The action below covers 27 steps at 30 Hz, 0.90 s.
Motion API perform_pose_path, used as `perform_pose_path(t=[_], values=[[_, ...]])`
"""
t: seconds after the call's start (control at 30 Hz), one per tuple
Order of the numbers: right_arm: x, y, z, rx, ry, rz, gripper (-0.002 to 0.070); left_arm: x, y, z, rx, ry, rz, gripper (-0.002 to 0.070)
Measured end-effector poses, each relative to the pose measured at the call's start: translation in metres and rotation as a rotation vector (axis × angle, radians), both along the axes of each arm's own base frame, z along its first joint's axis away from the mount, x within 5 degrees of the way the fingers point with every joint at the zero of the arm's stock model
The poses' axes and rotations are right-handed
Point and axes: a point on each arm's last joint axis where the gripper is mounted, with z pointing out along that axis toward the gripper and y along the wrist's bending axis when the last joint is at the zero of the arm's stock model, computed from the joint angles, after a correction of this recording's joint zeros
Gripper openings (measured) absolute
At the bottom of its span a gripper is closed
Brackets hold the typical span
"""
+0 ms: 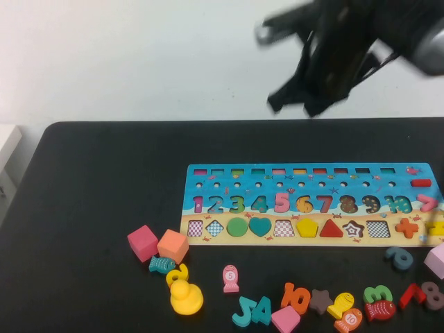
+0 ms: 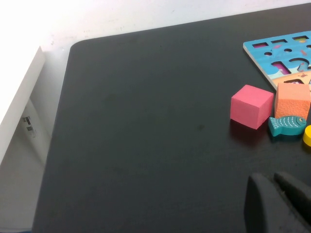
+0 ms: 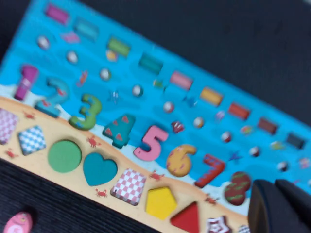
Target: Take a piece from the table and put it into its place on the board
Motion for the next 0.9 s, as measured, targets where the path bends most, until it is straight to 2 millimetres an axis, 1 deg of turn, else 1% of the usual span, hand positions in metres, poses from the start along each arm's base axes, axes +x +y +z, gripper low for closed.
perform_pose_path(t=[0.1, 0.13, 0.17, 0.27, 0.4, 0.47, 0.57, 0.77, 0.9], values=[[-0.017, -0.010, 0.040, 0.030, -0.078, 0.028, 0.0019, 0.000, 0.000, 0.000, 0.000, 0.000, 0.000, -0.0002], [-0.031, -0.017, 0.065, 0.061, -0.126, 0.035, 0.0019, 0.000, 0.000, 0.000, 0.000, 0.000, 0.000, -0.0001], [-0.037, -0.020, 0.076, 0.078, -0.146, 0.039, 0.0019, 0.000, 0.000, 0.000, 0.000, 0.000, 0.000, -0.0001], [-0.055, -0.028, 0.102, 0.126, -0.195, 0.046, 0.0019, 0.000, 0.000, 0.000, 0.000, 0.000, 0.000, -0.0002], [-0.072, -0.036, 0.125, 0.172, -0.239, 0.053, 0.0019, 0.000, 0.000, 0.000, 0.000, 0.000, 0.000, -0.0001], [-0.075, -0.038, 0.129, 0.183, -0.247, 0.055, 0.0019, 0.000, 0.000, 0.000, 0.000, 0.000, 0.000, -0.0002], [-0.074, -0.037, 0.128, 0.184, -0.243, 0.056, 0.0019, 0.000, 0.000, 0.000, 0.000, 0.000, 0.000, -0.0001], [-0.063, -0.030, 0.113, 0.163, -0.206, 0.055, 0.0019, 0.000, 0.000, 0.000, 0.005, -0.001, 0.000, -0.0001], [-0.065, -0.025, 0.109, 0.158, -0.197, 0.067, 0.0019, 0.000, 0.000, 0.000, 0.004, -0.001, 0.001, -0.0001]])
